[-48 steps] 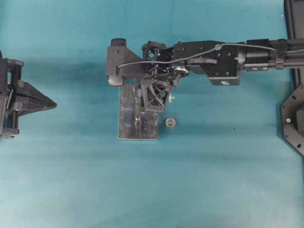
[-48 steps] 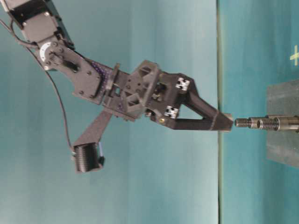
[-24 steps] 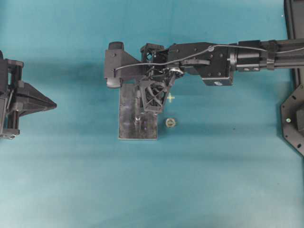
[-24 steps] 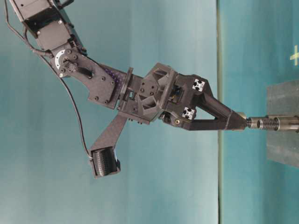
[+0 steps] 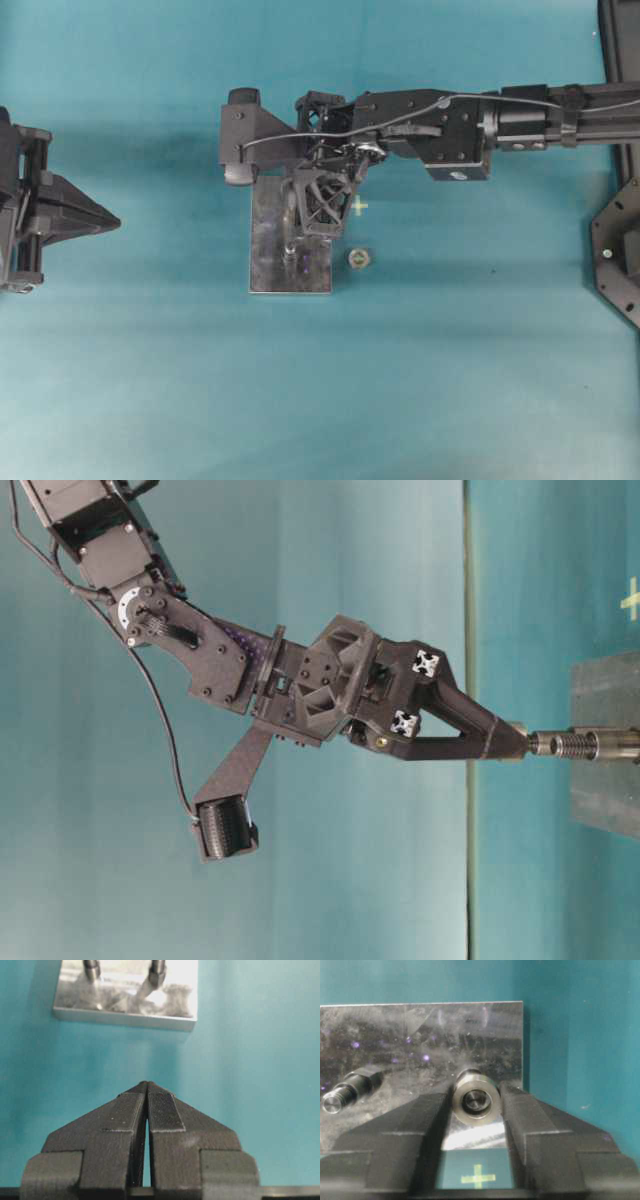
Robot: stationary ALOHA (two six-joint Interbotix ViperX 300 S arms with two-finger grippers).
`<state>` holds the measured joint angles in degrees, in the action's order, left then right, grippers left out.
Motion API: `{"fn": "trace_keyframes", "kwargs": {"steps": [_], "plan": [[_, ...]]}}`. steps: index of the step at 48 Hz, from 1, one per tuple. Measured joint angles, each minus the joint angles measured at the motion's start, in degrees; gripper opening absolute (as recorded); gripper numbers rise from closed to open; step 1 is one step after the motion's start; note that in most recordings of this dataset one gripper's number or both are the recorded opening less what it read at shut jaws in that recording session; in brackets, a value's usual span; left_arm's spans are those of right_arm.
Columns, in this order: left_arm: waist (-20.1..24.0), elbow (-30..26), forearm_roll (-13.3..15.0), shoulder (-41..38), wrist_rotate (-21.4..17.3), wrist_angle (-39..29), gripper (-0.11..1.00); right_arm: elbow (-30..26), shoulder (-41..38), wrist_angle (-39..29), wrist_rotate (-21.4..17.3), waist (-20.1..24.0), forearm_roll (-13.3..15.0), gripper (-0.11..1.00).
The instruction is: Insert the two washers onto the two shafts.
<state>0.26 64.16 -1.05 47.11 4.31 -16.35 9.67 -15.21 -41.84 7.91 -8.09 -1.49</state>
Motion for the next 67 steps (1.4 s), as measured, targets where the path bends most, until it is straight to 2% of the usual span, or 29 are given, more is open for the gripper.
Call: {"fn": "trace_keyframes", "kwargs": {"steps": [2,4,15,29,38,53,67], "plan": [[0.00,-0.09,0.00,-0.18,0.00,0.00,0.00,0.00,-0.26,-0.09,0.00,-0.09,-0.09,0.81],[0.00,-0.26,0.00,-0.35,0.00,0.00,0.00,0.00,-0.44,-0.26,0.00,-0.18,0.00,0.87],[0.00,-0.70,0.00,-0.70,0.00,0.00,0.00,-0.09,-0.79,-0.79,0.00,-0.35,-0.88,0.80],[0.00,-0.70,0.00,-0.70,0.00,0.00,0.00,-0.18,-0.79,-4.48,-0.09,0.62,-2.90,0.78],[0.00,-0.70,0.00,-0.70,0.00,-0.09,0.00,0.35,2.46,-5.36,-0.53,0.62,-2.90,0.75],[0.00,-0.70,0.00,-0.88,0.00,0.00,0.00,8.61,10.28,-4.48,-3.69,1.67,-2.99,0.71],[0.00,-1.58,0.00,-2.46,0.00,0.00,0.00,17.31,14.77,1.93,-6.59,6.33,-3.16,0.71]]}}
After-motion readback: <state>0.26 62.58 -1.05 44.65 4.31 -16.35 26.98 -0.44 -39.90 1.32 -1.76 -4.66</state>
